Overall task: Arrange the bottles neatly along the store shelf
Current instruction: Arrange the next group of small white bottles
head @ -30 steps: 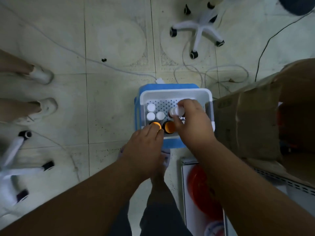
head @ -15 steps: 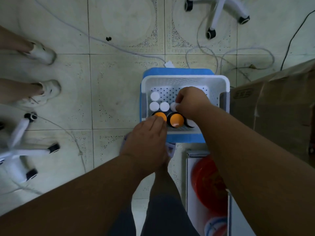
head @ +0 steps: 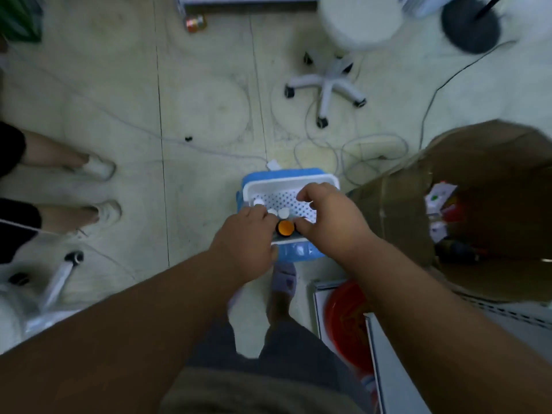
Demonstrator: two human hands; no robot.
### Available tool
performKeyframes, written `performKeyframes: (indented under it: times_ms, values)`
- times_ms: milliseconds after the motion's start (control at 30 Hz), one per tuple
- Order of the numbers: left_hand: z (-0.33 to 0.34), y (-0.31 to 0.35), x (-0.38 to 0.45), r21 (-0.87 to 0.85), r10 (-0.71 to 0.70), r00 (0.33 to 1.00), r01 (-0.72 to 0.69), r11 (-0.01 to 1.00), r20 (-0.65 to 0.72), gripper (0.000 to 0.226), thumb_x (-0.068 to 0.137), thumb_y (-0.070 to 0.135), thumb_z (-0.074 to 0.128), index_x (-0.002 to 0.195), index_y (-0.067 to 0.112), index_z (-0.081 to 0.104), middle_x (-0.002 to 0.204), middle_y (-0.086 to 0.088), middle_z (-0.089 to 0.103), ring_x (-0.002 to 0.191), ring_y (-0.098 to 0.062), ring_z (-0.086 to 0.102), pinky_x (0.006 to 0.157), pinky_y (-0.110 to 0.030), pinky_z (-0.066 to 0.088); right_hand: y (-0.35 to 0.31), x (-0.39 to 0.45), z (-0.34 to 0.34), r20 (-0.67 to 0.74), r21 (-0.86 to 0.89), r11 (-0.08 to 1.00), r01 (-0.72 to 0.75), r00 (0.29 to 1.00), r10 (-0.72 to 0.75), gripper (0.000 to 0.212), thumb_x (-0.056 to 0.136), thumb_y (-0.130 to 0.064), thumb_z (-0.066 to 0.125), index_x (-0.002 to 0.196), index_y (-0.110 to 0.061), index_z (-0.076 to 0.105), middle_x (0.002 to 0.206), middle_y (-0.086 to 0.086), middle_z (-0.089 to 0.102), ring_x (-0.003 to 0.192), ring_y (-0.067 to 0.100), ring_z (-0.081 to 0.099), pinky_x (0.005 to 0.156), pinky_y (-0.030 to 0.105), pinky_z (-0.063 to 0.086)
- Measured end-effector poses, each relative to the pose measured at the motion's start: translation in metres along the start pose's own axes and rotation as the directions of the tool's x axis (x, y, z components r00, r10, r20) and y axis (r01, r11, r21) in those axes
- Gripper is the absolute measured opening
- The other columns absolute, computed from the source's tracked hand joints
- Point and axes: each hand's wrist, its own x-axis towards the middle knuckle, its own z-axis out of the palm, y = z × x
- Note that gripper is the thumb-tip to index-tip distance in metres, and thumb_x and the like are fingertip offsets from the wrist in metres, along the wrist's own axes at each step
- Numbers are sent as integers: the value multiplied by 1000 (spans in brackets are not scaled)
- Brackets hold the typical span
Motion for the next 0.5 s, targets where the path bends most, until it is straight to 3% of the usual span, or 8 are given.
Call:
performKeyframes:
  times_ms: [100,200,333,433,500]
  values:
    - [-65,26,-29,-32,155,976,-162,986,-155,44,74,42,43,100,14,64,95,-9,59,83,-33,58,69,-44,53,-46,-63,-59,-106,-114,993,4,994,-16,52,73,-31,73,120,-20,55,116,6,54,106,29,53,86,41,45]
    - [-117,64,-49,-44,367,888,-393,918,-279,44,74,45,48,108,21,63,99,-3,60,84,-27,59,75,-37,51,-76,-131,-102,-315,-166,980,-113,947,56,54,69,-34,71,120,-26,53,115,2,53,106,29,54,85,41,47]
    - [-166,127,-69,104,652,741,-644,758,-162,51,78,50,54,120,22,60,111,-2,59,101,-28,58,86,-44,50,-99,-239,-130,-616,-36,926,-377,738,276,51,73,-28,69,121,-25,56,121,0,54,107,25,54,87,42,49]
    - [-170,182,-106,196,792,601,-768,610,-109,53,81,50,62,127,24,54,115,-1,54,106,-26,53,87,-42,49,-120,-330,-127,-687,35,843,-537,600,411,50,78,-33,68,125,-29,52,124,-6,49,111,17,51,92,36,46]
    - [-161,214,-143,214,869,492,-844,492,-57,54,79,53,59,124,22,56,108,-1,55,99,-26,54,78,-41,51,-136,-383,-116,-712,73,786,-615,520,472,50,80,-40,68,125,-33,48,124,-9,47,113,14,47,94,32,43]
